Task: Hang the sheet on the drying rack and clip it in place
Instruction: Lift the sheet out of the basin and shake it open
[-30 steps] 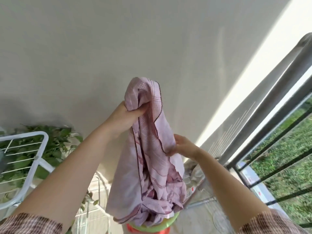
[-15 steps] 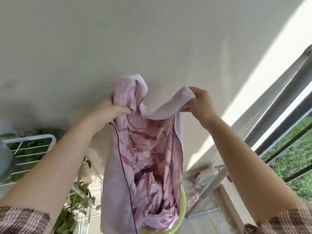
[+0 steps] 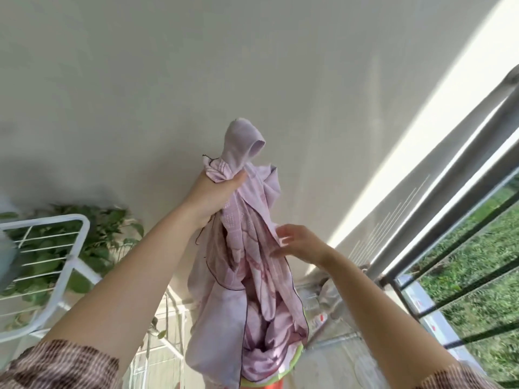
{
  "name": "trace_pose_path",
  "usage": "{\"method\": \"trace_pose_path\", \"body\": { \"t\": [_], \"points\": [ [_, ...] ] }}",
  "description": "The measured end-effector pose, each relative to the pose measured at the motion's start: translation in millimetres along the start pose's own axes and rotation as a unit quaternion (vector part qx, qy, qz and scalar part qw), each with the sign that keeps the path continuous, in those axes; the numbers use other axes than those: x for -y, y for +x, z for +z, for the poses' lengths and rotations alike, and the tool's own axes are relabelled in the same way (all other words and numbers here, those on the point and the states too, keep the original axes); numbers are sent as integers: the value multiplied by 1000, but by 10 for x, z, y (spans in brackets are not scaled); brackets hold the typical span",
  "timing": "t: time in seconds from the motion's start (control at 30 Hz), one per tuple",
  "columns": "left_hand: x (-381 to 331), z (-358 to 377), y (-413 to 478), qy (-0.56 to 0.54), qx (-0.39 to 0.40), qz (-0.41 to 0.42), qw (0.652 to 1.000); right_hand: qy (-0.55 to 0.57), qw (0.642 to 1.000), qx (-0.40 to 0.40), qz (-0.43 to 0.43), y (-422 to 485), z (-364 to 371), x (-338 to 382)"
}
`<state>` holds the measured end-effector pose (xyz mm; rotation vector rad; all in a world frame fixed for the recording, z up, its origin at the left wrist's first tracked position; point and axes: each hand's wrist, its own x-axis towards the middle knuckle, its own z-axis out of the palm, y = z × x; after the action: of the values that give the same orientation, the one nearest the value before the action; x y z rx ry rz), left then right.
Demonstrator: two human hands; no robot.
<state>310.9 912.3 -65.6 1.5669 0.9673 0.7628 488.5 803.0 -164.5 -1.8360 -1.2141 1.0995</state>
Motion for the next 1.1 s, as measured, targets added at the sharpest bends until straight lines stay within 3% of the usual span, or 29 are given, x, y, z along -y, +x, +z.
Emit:
{"method": "trace_pose_path", "body": {
  "t": [0.17, 0.3, 0.33, 0.4, 0.47, 0.57, 0.7, 0.77, 0.87, 0.9, 1.03, 1.1],
  "points": [
    [-482, -145, 46, -159, -1, 46, 986, -144, 977, -33, 154, 46, 395, -643],
    [-807, -487, 173, -216, -91, 80, 969, -257, 944, -67, 197, 119, -29, -496],
    [-831, -546, 195, -205, -111, 84, 969, -214, 955, -102, 177, 141, -219, -279],
    [-820, -557, 190, -165, -124, 81, 975, 22, 978, -190, 87, 81, -584, 322],
    [-723, -448, 154, -92, -113, 57, 988, 209, 952, -212, -75, -125, -877, 994],
    [-505, -218, 39, -25, -12, 43, 999, 204, 937, -184, -215, -359, -982, 1582],
    [-273, 149, -119, 21, 170, 51, 984, 123, 963, -91, -222, -330, -625, 1643],
    [-184, 273, -101, 8, 124, 35, 992, 120, 967, -51, -220, -246, -524, 1508],
    [-113, 207, 31, -61, 18, 7, 998, 210, 955, 33, -207, -181, -597, 1162],
    [-123, 147, 60, -68, 18, 0, 998, 212, 957, 36, -194, -200, -632, 1037],
    [-420, -26, 113, -161, 91, 1, 983, 27, 994, 4, -105, -195, -534, 641],
    [-662, -34, 128, -221, 160, 21, 962, -11, 992, 21, -125, -90, -443, 606]
  ]
}}
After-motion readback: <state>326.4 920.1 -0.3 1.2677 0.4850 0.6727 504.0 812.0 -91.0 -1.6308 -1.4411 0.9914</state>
